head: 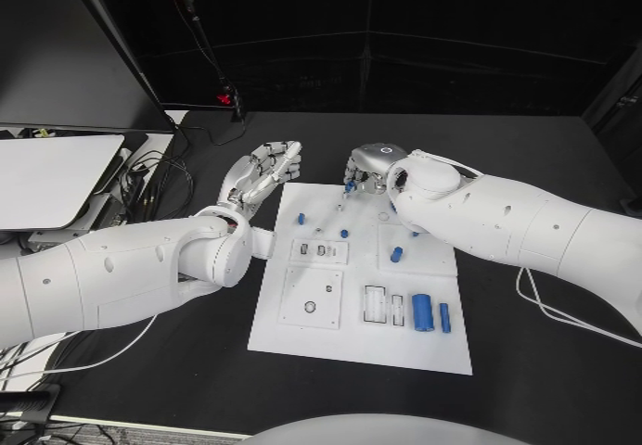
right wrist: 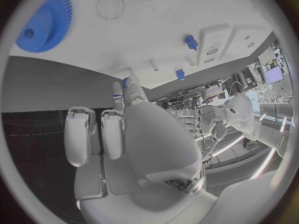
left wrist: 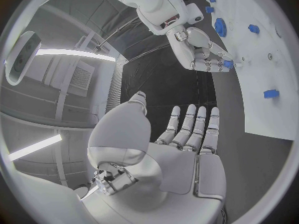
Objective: Assemble the parts on the task board
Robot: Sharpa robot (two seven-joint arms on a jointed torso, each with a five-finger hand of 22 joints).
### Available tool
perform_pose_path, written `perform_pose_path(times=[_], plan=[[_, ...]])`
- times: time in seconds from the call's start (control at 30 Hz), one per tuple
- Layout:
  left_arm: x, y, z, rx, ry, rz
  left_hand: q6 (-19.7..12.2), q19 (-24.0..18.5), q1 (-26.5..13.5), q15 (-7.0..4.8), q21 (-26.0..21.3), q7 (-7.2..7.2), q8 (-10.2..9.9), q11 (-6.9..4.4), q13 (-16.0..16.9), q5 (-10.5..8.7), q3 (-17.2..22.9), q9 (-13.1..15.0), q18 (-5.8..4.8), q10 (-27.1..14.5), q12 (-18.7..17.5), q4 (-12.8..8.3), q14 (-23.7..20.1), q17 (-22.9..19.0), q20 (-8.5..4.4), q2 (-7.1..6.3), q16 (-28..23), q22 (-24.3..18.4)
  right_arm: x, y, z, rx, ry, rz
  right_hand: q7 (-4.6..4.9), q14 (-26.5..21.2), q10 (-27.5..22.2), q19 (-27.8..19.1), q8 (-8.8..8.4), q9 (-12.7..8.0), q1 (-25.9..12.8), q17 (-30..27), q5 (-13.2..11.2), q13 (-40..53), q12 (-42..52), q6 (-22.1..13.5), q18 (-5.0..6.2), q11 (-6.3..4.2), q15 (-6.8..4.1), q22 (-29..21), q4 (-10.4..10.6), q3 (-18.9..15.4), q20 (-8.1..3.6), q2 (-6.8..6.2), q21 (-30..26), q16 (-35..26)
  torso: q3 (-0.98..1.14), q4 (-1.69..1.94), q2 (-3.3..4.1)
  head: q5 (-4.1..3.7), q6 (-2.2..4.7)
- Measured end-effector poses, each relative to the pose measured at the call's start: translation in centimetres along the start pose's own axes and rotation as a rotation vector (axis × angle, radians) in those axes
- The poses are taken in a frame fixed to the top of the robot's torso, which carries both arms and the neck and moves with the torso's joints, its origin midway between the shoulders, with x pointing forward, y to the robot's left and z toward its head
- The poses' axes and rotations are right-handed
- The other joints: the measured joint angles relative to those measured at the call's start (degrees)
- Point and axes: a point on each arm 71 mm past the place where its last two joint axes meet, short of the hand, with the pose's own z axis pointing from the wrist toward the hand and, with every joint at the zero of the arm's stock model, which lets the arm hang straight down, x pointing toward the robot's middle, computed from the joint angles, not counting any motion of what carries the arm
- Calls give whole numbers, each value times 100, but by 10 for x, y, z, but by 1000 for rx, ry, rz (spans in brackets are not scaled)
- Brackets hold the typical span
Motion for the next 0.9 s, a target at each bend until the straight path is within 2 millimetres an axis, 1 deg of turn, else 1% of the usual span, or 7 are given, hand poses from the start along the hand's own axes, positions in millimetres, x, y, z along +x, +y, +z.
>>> perform_pose_path(times=[0.33,0.47,0.5,0.53,0.8,0.9], plan=[[1,0,1,1,2,0,0,0,0,0,0,0,0,0,0,0,0,-7,0,0,0,0,0,0,0,0,0,0,1,2,2,-2,11,-3,1,0,0,0,14,0,0,-1,-2,0,-23,-2,0,0,0,0,17,-12,0,0,0,0,2,14,0,26,-23],[2,0,1,1,2,0,0,0,0,0,0,0,0,0,0,24,0,-14,0,0,0,0,0,1,0,0,0,0,2,2,3,0,22,-6,2,0,0,0,14,0,0,-1,-2,0,-23,-3,0,0,0,0,17,-12,0,0,0,0,1,14,0,39,-37],[2,0,1,1,3,-1,0,0,23,0,0,0,0,0,1,24,0,-14,0,0,0,0,0,0,0,23,0,0,2,2,4,1,25,-7,2,0,0,0,14,0,14,-1,-2,0,-23,-3,0,0,0,0,17,-12,0,-15,0,0,1,14,0,44,-42],[2,0,1,1,3,-1,0,0,30,0,0,0,0,0,0,24,0,-14,0,0,0,0,0,1,0,30,0,0,2,2,4,2,26,-8,2,0,0,0,14,0,29,-2,-2,0,-23,-3,0,0,0,0,17,-12,0,-30,0,0,0,14,-1,48,-43],[2,0,1,1,4,-1,0,0,30,0,0,0,0,0,0,24,0,-23,0,0,0,0,0,1,0,30,0,0,3,0,5,9,34,-11,2,0,0,0,12,-2,29,-8,-16,0,-23,-6,0,0,0,0,34,4,0,-30,0,0,-1,14,-4,57,-48],[2,0,1,1,4,-2,0,0,30,0,0,0,0,0,1,24,0,-23,0,0,0,0,0,1,0,30,0,0,3,1,6,9,36,-12,2,0,0,0,7,-2,29,-7,3,0,-23,-8,0,0,0,0,34,4,0,-30,0,0,-4,4,-7,63,-53]])
